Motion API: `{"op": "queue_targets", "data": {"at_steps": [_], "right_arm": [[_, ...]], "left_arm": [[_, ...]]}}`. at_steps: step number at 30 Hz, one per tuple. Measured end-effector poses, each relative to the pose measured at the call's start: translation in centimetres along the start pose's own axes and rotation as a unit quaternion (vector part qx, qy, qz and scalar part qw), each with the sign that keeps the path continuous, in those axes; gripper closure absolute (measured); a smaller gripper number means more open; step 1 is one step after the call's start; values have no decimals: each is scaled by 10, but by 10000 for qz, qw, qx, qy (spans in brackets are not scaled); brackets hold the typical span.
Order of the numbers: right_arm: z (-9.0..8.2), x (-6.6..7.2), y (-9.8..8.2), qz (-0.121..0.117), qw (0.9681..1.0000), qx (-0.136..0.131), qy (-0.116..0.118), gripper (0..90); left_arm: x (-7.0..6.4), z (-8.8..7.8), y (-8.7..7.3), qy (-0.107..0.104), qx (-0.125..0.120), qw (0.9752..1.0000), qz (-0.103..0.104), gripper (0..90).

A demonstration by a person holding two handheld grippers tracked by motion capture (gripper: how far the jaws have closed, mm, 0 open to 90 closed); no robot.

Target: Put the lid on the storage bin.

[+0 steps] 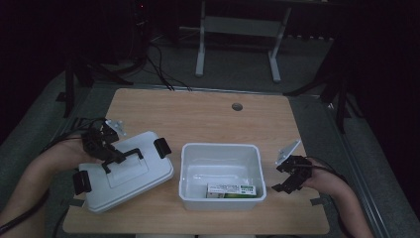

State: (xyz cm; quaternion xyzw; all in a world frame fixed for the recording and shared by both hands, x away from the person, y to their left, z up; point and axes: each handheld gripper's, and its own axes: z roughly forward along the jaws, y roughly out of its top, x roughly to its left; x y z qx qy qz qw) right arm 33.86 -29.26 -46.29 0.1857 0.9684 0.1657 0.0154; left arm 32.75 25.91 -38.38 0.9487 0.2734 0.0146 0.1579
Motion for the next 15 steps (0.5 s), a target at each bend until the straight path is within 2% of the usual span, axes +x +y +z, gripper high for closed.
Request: {"op": "queue_targets", "data": {"at_steps": [5, 8, 15], "right_arm": [[1, 1, -2, 4, 10000, 11, 32, 222], [2, 0, -2, 26, 10000, -13, 5, 222], [4, 1, -1, -8, 10000, -7, 53, 221]], "left_arm": [[-5, -17, 6, 146, -47, 9998, 91, 843], [-7, -24, 10, 107, -92, 9998, 110, 843], [-15, -40, 26, 124, -130, 9994, 292, 844]]}}
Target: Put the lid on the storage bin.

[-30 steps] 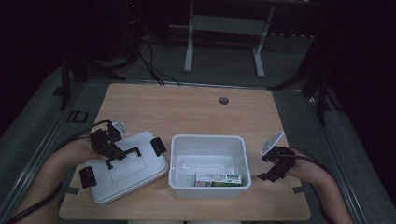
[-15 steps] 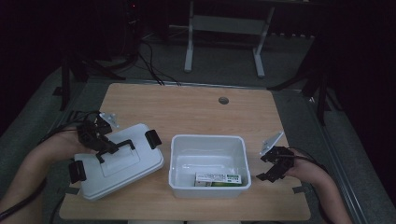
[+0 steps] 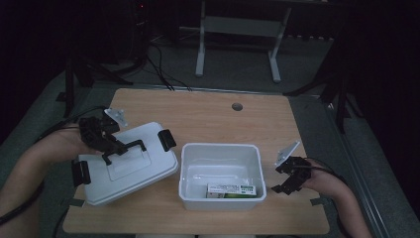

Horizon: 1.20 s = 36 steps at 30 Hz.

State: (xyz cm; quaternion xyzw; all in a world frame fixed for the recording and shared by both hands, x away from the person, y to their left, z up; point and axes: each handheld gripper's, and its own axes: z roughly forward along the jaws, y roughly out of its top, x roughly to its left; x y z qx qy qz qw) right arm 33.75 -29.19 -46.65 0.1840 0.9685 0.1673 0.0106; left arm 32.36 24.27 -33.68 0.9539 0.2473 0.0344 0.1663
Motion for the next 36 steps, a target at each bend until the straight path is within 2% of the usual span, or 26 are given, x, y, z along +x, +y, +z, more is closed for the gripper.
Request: {"op": "queue_targets", "data": {"at_steps": [3, 7, 13, 23, 29, 36], "right_arm": [[0, 0, 0, -10, 10000, 15, 4, 221], [0, 0, 0, -3, 10000, 11, 13, 222], [2, 1, 1, -7, 10000, 3, 31, 221], [4, 1, 3, -26, 10000, -19, 40, 222], [5, 1, 2, -15, 10000, 2, 55, 221], [5, 1, 1, -26, 10000, -2, 48, 221]], "left_arm": [[-4, -7, 9, 47, -22, 10000, 63, 844], [-11, -15, 22, 58, -25, 9997, 251, 843], [-19, -18, 41, 3, -76, 9991, 426, 843], [-32, -12, 76, -132, -108, 9969, 771, 843], [-41, -8, 99, -133, -87, 9955, 934, 843], [-54, -3, 124, -196, -85, 9930, 1161, 843]]}}
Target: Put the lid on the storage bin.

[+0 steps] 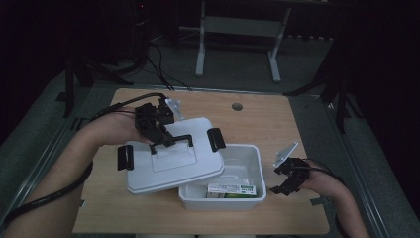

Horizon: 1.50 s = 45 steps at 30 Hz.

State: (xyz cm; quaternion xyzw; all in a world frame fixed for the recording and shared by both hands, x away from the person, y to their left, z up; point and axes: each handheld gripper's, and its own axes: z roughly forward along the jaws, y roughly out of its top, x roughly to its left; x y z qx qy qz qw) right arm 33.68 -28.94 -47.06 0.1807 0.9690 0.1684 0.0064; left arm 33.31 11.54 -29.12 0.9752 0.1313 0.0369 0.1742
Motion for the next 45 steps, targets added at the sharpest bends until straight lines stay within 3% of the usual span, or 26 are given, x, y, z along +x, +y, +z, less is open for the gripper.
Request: {"op": "queue_targets", "data": {"at_steps": [6, 15, 29, 37, 45], "right_arm": [[0, 0, 0, 6, 10000, -22, 13, 222], [2, 0, 2, -1, 10000, -25, 36, 222], [2, 0, -1, 32, 10000, -30, 42, 221], [1, -1, -7, 64, 10000, -49, 26, 222], [-2, -1, -14, 130, 9998, -134, 5, 221]], "left_arm": [[-5, 7, 18, 66, -48, 9998, 168, 843], [-13, 22, 44, -163, 151, 9987, 463, 843], [-25, 41, 86, -363, 92, 9955, 875, 843], [-27, 53, 102, -466, 43, 9936, 1029, 843], [-26, 64, 112, -491, 102, 9932, 1050, 842]]}}
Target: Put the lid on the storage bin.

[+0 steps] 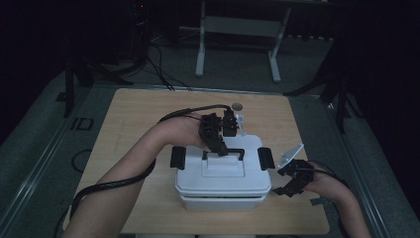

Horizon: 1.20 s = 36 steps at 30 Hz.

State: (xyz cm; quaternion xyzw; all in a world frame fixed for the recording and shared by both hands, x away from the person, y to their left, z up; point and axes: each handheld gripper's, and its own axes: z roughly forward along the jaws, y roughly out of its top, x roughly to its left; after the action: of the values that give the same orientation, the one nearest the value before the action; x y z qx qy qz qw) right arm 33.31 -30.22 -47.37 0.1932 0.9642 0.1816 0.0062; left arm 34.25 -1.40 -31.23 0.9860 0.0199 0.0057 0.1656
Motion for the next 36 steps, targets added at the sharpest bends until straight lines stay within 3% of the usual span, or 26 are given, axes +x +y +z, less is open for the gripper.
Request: {"op": "queue_targets", "data": {"at_steps": [7, 26, 36], "right_arm": [[-1, 0, -2, 19, 10000, -36, -25, 221], [-1, 2, -4, 23, 10000, -52, -33, 221], [4, 2, -3, 27, 10000, -36, 14, 221]], "left_arm": [[2, 12, 2, -9, 28, 10000, 59, 843], [5, 40, -5, -165, 164, 9997, -16, 842], [8, 44, -9, -199, 42, 9998, -62, 841]]}}
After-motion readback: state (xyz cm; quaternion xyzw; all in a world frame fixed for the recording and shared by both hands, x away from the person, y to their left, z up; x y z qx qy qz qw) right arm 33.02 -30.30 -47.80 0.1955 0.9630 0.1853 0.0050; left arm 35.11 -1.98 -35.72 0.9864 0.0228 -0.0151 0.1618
